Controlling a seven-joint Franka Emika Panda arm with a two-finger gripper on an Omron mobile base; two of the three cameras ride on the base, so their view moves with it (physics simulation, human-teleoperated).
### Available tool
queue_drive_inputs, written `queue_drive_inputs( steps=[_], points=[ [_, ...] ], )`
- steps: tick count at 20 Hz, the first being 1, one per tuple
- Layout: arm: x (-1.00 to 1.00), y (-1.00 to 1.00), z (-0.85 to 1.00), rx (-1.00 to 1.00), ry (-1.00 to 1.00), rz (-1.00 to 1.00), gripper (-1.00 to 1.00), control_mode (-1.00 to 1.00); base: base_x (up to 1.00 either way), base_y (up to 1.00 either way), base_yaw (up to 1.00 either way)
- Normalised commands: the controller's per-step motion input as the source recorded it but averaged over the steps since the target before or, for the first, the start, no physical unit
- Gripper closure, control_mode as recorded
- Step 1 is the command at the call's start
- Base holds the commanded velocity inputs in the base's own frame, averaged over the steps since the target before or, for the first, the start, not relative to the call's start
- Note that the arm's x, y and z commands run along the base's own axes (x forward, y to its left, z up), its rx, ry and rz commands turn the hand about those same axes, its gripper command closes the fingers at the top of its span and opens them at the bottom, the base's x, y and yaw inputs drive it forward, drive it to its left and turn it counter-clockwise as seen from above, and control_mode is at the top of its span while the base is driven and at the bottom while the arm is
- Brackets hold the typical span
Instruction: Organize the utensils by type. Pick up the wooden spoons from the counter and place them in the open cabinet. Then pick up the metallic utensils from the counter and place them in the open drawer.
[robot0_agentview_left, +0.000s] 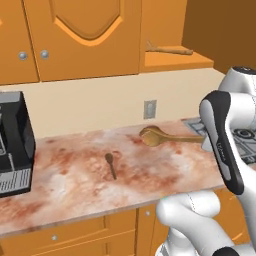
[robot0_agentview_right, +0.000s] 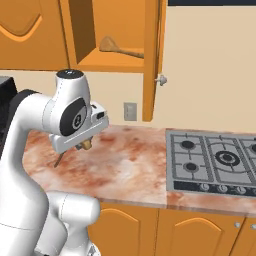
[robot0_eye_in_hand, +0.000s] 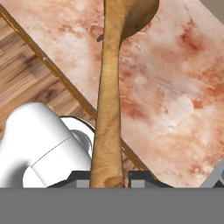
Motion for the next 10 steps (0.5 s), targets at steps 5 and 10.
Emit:
queue_drive_inputs(
  steps=[5,10],
  points=[
    [0.00,0.00,0.00,0.00,0.00,0.00,1.00,1.00,0.55,-0.37,0.00],
    [0.00,0.00,0.00,0.00,0.00,0.00,1.00,1.00,0.25,-0.24,0.00]
  ],
)
